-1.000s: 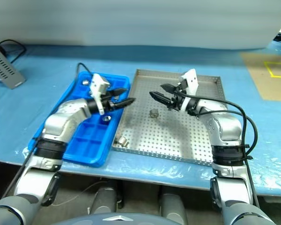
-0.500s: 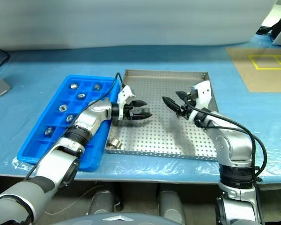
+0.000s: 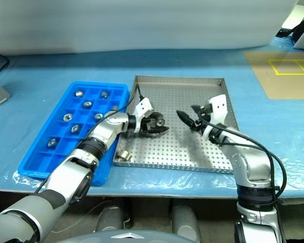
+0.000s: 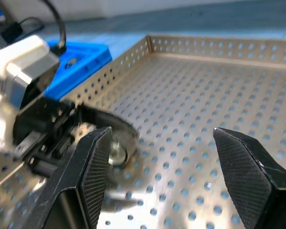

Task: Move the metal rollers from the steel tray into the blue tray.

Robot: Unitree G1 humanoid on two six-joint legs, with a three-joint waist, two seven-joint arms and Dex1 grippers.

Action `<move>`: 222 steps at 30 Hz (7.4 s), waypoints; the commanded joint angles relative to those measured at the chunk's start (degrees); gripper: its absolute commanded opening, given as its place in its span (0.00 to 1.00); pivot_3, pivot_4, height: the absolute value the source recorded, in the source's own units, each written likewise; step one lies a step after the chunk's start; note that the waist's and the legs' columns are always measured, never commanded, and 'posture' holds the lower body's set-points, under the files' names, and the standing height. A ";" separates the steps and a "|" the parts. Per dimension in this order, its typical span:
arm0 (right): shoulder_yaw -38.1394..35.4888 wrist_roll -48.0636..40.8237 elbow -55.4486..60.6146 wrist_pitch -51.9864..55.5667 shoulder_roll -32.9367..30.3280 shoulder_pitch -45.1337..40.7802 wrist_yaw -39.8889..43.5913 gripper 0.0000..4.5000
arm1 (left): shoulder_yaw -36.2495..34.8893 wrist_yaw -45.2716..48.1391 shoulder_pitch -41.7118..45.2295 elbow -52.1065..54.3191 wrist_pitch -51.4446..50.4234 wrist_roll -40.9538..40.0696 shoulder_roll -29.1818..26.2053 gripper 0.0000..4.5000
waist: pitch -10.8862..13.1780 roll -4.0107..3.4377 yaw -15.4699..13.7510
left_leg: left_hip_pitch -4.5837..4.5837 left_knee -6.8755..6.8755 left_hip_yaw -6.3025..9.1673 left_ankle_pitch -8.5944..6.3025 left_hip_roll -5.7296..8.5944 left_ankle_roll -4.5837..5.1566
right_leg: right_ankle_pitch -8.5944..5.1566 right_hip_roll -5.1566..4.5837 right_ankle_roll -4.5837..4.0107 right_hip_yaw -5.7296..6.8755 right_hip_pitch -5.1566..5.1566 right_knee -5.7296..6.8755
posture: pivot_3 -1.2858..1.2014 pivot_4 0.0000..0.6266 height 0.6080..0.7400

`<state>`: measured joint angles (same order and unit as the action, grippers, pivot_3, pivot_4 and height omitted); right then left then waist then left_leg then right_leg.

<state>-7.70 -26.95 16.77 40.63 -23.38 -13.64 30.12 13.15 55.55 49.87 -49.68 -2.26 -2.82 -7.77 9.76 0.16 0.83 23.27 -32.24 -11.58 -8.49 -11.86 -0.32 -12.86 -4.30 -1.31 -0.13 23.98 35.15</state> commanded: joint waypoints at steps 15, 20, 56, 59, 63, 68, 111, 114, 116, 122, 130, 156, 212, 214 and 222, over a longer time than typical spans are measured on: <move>2.28 1.81 0.54 -4.27 -5.99 6.63 4.14 0.80 | -2.73 -0.10 -0.52 2.36 -0.24 -0.30 -1.45 0.62 | -0.01 -0.01 0.31 | -0.11 0.05 0.00 -0.07 -0.01 0.10 | 0.01 0.00 0.01 0.03 -0.22 -0.29 | 0.36 0.24 1.00; 6.18 3.95 1.36 -5.97 -3.93 8.06 3.14 0.80 | -3.37 -1.44 -0.61 2.27 0.49 -0.31 -1.40 0.62 | -0.01 -0.01 0.19 | -0.09 0.07 0.00 -0.08 -0.01 0.11 | 0.01 -0.01 0.01 0.05 -0.22 -0.32 | 0.36 0.24 1.00; 13.55 15.04 -28.61 -22.32 5.14 -14.94 6.27 0.80 | -17.18 3.03 -19.14 46.99 -30.64 -24.43 -18.86 0.62 | 0.08 -0.08 -0.13 | 0.21 0.35 -0.05 0.01 -0.11 0.21 | 0.01 0.07 -0.01 0.19 0.16 -0.27 | 0.42 0.24 1.00; 13.75 15.16 -27.96 -21.64 5.99 -15.13 5.93 0.80 | -18.27 2.41 -18.94 46.52 -30.75 -24.83 -20.21 0.62 | 0.08 -0.08 -0.17 | 0.24 0.31 -0.05 0.04 -0.07 0.27 | 0.01 0.05 -0.01 0.16 0.17 -0.27 | 0.42 0.24 1.00; 12.54 14.84 -27.43 -21.42 6.57 -16.75 5.26 0.80 | -19.06 2.34 -17.64 44.96 -30.25 -25.29 -21.53 0.62 | 0.08 -0.09 -0.18 | 0.17 0.22 -0.05 -0.01 -0.08 -0.01 | 0.01 0.04 -0.02 0.13 0.12 -0.22 | 0.42 0.24 1.00; 7.67 11.38 -23.63 -19.92 4.52 -18.79 6.14 0.80 | -18.81 2.32 -16.35 44.13 -30.02 -25.63 -21.88 0.62 | 0.08 -0.09 -0.33 | 0.05 0.08 -0.06 0.00 -0.04 -0.03 | 0.01 0.00 -0.01 0.04 0.06 -0.02 | 0.42 0.24 1.00; 7.36 27.09 -88.42 -45.69 24.07 -48.75 -12.45 0.80 | -16.63 -5.40 -20.49 48.79 -29.00 -25.59 -18.11 0.62 | 0.12 -0.13 -0.50 | 0.26 -0.06 -0.06 0.04 -0.16 -0.08 | -0.04 0.03 -0.10 0.13 0.37 0.43 | 0.45 0.24 1.00; 7.87 28.48 -88.76 -45.63 23.97 -48.77 -13.60 0.80 | -16.37 -5.80 -20.12 48.13 -28.66 -25.04 -18.10 0.62 | 0.12 -0.13 -0.55 | 0.27 -0.08 -0.06 0.04 -0.14 -0.08 | -0.04 0.03 -0.10 0.12 0.37 0.43 | 0.45 0.24 1.00; 7.63 28.55 -88.67 -46.13 24.07 -48.53 -12.72 0.76 | -16.30 -6.00 -20.01 47.98 -28.58 -24.92 -18.10 0.61 | 0.12 -0.13 -0.55 | 0.27 -0.08 -0.06 0.04 -0.15 -0.08 | -0.04 0.03 -0.10 0.12 0.37 0.44 | 0.45 0.24 1.00; 8.40 29.75 -87.72 -46.20 24.32 -48.02 -12.09 0.38 | -16.79 -5.82 -20.04 48.68 -29.22 -25.44 -18.92 0.61 | 0.12 -0.13 -0.38 | 0.26 -0.07 -0.06 0.04 -0.16 -0.08 | -0.04 0.04 -0.10 0.12 0.37 0.44 | 0.45 0.24 1.00; 6.55 26.17 -80.63 -44.50 23.50 -46.55 -5.35 0.36 | -20.96 1.46 -25.81 60.73 -33.41 -31.82 -29.11 0.61 | 0.13 -0.14 -0.22 | 0.27 -0.04 -0.06 0.04 -0.17 -0.09 | -0.06 0.05 -0.13 0.12 0.42 0.44 | 0.46 0.24 1.00; 28.26 1.60 -25.00 9.18 17.99 -30.06 30.91 0.36 | -39.31 7.70 -57.95 78.93 -37.28 -40.23 -46.49 0.61 | 0.19 -0.10 -7.63 | -0.02 1.33 0.04 0.61 -0.44 -1.02 | -0.38 0.15 -0.42 0.45 0.64 0.29 | 0.60 0.24 1.00; -7.82 13.90 -30.40 -21.25 -2.71 -8.78 -8.23 1.00 | -4.38 5.16 -14.01 45.90 -27.60 -26.75 -15.23 0.61 | -0.06 0.17 -1.24 | -0.15 -0.10 0.16 0.42 -0.06 -0.60 | -0.11 0.11 -0.07 0.08 0.08 0.70 | 0.38 0.24 1.00; -7.33 14.19 -32.37 -22.47 -2.32 -8.59 -8.44 1.00 | -4.19 5.74 -13.54 45.11 -27.15 -26.30 -14.76 0.61 | -0.07 0.16 -1.06 | -0.14 -0.19 0.15 0.31 -0.06 -0.43 | -0.09 0.10 -0.05 0.08 0.04 0.70 | 0.38 0.24 1.00; -6.19 15.41 -44.08 -26.04 -0.13 -10.54 -9.45 1.00 | -4.65 6.04 -13.99 45.63 -27.63 -25.75 -14.55 0.61 | -0.08 0.13 -0.30 | -0.20 -0.63 0.15 0.02 -0.05 0.05 | -0.08 0.01 -0.05 0.11 -0.37 0.63 | 0.39 0.24 1.00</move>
<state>-13.15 -12.20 -24.29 15.45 -23.15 -24.44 21.30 9.20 61.21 35.61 -6.01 -30.37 -28.69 -22.02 9.68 0.29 0.53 23.05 -32.92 -11.42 -8.50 -11.91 -0.23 -12.95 -4.32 -1.36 0.01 23.53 35.74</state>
